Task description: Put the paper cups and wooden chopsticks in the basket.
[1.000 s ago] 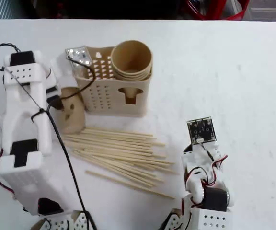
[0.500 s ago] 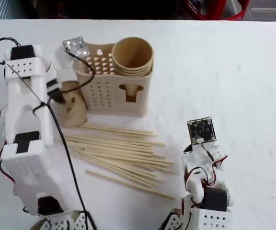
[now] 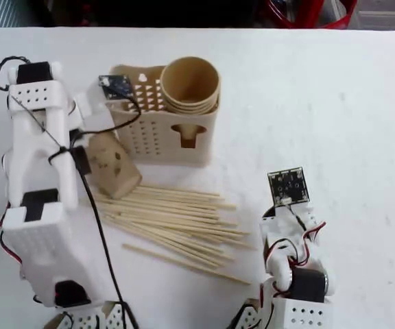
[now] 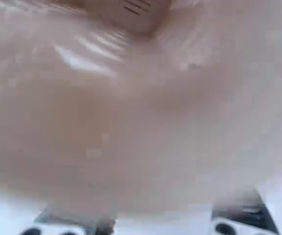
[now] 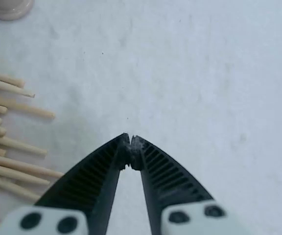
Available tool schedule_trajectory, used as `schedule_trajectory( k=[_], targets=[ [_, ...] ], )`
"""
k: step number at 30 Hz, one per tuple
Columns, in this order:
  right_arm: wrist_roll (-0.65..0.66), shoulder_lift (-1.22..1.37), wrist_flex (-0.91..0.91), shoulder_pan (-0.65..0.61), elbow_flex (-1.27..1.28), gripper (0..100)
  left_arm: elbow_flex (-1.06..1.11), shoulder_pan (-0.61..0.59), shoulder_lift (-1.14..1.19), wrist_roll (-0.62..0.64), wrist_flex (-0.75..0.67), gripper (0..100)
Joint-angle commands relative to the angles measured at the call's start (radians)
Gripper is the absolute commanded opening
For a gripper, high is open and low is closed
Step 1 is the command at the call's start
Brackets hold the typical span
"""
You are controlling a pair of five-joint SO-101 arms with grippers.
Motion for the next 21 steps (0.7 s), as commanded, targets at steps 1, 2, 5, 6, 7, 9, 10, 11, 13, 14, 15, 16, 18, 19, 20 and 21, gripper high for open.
schedule_trajectory(
  k=[1, 2, 5, 6, 7, 9, 10, 11, 13, 14, 15, 16, 18, 19, 20, 21],
  targets=[
    [0.011, -0.008, -0.004, -0.005, -0.005, 2.2, 0.051, 0.03, -0.151, -0.025, 0.017, 27],
    [0.011, -0.008, -0.004, -0.005, -0.005, 2.2, 0.092, 0.031, -0.191, -0.025, 0.017, 27],
    [0.011, -0.01, -0.004, -0.004, -0.005, 2.2, 0.233, 0.048, -0.311, -0.028, 0.015, 27],
    [0.011, -0.01, -0.004, -0.004, -0.005, 2.2, 0.278, 0.053, -0.351, -0.028, 0.008, 27],
    [0.011, -0.01, -0.004, -0.004, -0.005, 2.2, 0.315, 0.054, -0.39, -0.028, -0.011, 27],
    [0.011, -0.01, -0.004, -0.004, -0.005, 2.2, 0.37, 0.038, -0.473, -0.021, -0.063, 27],
    [0.011, -0.01, -0.004, -0.004, -0.005, 2.2, 0.393, 0.022, -0.518, -0.02, -0.083, 27],
    [0.011, -0.01, -0.004, -0.002, -0.005, 2.2, 0.408, 0.002, -0.562, -0.02, -0.092, 27],
    [0.011, -0.01, -0.004, -0.002, -0.005, 2.2, 0.434, -0.054, -0.656, -0.02, -0.109, 27],
    [0.011, -0.01, -0.004, -0.002, -0.005, 2.2, 0.451, -0.087, -0.702, -0.011, -0.127, 27],
    [0.011, -0.01, -0.004, -0.002, -0.005, 2.2, 0.462, -0.127, -0.742, 0.018, -0.155, 27],
    [0.011, -0.01, -0.004, -0.002, -0.005, 2.2, 0.476, -0.171, -0.776, 0.061, -0.199, 27],
    [0.011, -0.01, -0.004, -0.004, -0.005, 2.2, 0.509, -0.252, -0.802, 0.18, -0.33, 27],
    [0.011, -0.01, -0.004, -0.005, -0.005, 2.2, 0.529, -0.289, -0.797, 0.249, -0.394, 27],
    [0.011, -0.01, -0.004, -0.005, -0.005, 2.2, 0.549, -0.32, -0.786, 0.308, -0.454, 27],
    [0.011, -0.01, -0.004, -0.005, -0.005, 2.2, 0.572, -0.341, -0.766, 0.344, -0.496, 28]
  ],
)
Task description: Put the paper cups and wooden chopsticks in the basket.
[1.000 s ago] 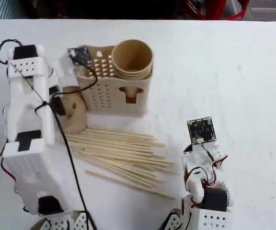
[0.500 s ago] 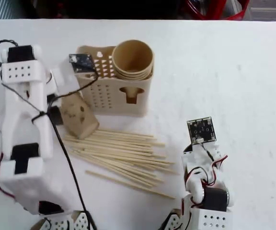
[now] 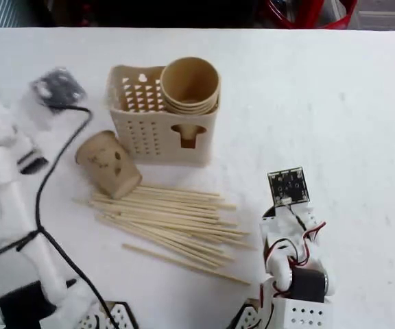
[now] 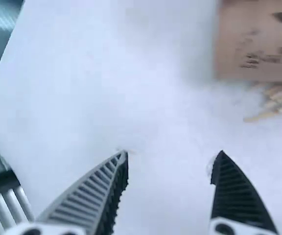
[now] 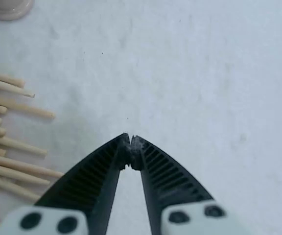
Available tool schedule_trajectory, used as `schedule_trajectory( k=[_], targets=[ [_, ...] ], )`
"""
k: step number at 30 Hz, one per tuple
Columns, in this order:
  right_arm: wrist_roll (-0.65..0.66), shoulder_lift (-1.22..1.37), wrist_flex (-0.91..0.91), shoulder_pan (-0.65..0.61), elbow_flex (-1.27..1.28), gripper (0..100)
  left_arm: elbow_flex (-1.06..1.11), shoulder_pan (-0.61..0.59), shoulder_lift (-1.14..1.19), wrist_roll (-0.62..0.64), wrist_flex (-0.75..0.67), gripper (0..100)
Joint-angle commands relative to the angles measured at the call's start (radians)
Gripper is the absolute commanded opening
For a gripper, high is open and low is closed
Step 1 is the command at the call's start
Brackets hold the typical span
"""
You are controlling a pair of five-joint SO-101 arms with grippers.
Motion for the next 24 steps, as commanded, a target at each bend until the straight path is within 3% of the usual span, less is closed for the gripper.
schedule_trajectory(
  k=[1, 9, 14, 24],
  targets=[
    [0.011, -0.01, -0.004, -0.005, -0.005, 2.2, 0.055, -0.076, 0.012, 0.15, -0.18, 28],
    [0.011, -0.01, -0.016, -0.005, 0.006, 2.2, 0.104, 0.074, 0.274, 0.138, -0.238, 34],
    [0.011, -0.01, -0.016, -0.005, 0.006, 2.2, 0.104, 0.193, 0.372, 0.041, -0.261, 34],
    [0.044, -0.01, -0.016, -0.007, 0.006, 2.0, 0.112, 0.225, 0.464, -0.021, -0.347, 34]
  ],
)
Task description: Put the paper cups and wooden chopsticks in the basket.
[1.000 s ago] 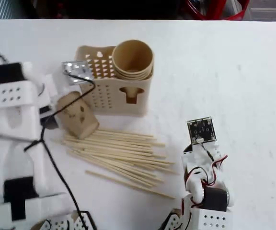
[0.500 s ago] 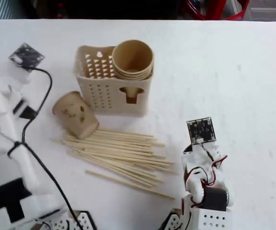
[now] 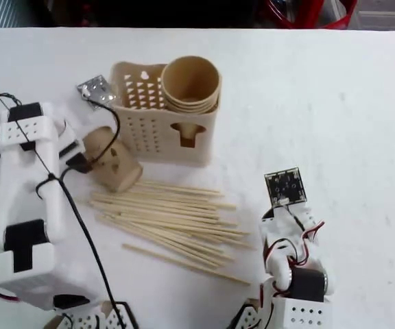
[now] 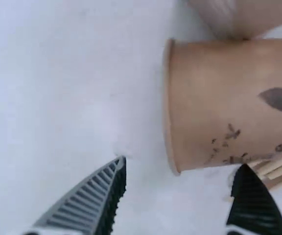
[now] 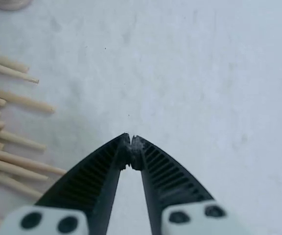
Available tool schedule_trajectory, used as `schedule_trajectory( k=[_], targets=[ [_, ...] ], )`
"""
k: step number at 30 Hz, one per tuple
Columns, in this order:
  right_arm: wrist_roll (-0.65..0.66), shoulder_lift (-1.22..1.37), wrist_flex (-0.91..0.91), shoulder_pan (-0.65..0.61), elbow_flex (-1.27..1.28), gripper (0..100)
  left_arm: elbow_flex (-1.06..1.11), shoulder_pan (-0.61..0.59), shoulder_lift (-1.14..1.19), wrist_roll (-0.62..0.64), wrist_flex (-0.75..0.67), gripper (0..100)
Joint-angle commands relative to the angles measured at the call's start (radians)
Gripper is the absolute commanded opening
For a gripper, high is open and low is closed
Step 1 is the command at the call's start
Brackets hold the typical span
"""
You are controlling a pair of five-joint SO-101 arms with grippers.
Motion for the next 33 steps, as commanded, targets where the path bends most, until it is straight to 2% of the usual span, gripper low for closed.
schedule_trajectory(
  k=[1, 6, 12, 17, 24, 31, 33],
  targets=[
    [0.015, -0.01, -0.016, -0.007, -0.006, 2.0, 0.002, 0.033, 0.012, -0.038, -0.021, 34],
    [0.017, -0.01, -0.016, -0.007, -0.006, 2.0, 0.0, 0.038, 0.013, -0.041, 0.002, 31],
    [0.018, -0.01, -0.016, -0.007, -0.006, 1.9, -0.003, 0.033, -0.004, -0.143, 0.132, 26],
    [0.018, -0.01, -0.018, -0.007, -0.006, 1.9, 0.003, 0.044, -0.096, -0.144, 0.232, 26],
    [0.018, -0.01, -0.018, -0.007, -0.006, 1.9, 0.003, 0.048, -0.219, -0.135, 0.299, 26],
    [0.02, -0.01, -0.018, -0.007, -0.006, 1.9, -0.006, -0.001, -0.372, 0.049, 0.295, 26],
    [0.018, -0.01, -0.018, -0.007, -0.006, 1.9, -0.008, -0.031, -0.424, 0.186, 0.259, 26]
  ],
)
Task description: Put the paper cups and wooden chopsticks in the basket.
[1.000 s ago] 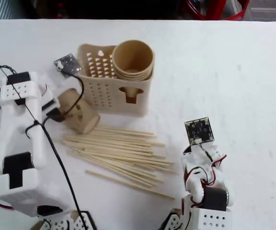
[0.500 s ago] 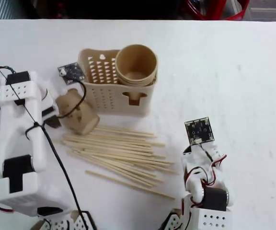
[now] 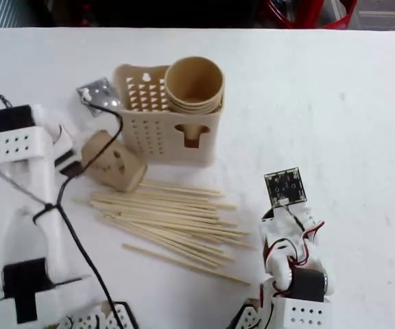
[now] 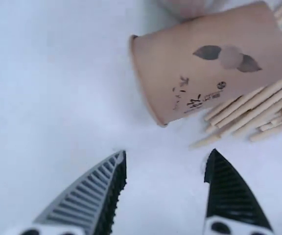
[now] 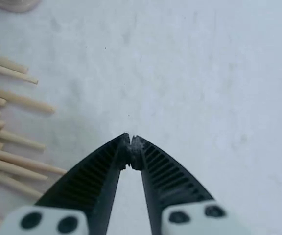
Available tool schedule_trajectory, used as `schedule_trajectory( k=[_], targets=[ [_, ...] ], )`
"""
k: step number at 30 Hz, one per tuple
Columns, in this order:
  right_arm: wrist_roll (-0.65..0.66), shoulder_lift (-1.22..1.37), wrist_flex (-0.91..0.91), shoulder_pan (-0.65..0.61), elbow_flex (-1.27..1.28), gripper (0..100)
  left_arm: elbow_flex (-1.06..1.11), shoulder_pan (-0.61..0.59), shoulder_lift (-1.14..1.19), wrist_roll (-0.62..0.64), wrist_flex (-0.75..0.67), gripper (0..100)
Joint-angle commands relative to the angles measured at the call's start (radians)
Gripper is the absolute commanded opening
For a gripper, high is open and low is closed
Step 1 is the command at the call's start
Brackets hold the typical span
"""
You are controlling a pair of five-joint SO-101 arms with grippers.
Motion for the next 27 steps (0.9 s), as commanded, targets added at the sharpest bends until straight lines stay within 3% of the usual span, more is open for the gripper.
schedule_trajectory(
  k=[1, 7, 11, 15, 19, 27],
  targets=[
    [0.012, -0.01, -0.018, -0.007, -0.006, 1.9, -0.017, -0.07, -0.117, 0.242, -0.051, 26],
    [0.011, -0.01, -0.018, -0.007, -0.006, 1.9, -0.006, -0.203, -0.077, 0.552, -0.272, 26],
    [0.011, -0.01, -0.016, -0.007, -0.006, 1.9, -0.009, -0.183, 0.108, 0.637, -0.402, 26],
    [0.012, -0.01, -0.016, -0.007, -0.006, 1.9, -0.017, -0.13, 0.305, 0.638, -0.457, 26],
    [0.014, -0.01, -0.016, -0.007, -0.005, 1.9, -0.008, -0.068, 0.338, 0.583, -0.41, 26],
    [0.015, -0.01, -0.016, -0.007, -0.005, 1.9, -0.008, 0.07, 0.117, 0.578, -0.048, 26]
  ],
)
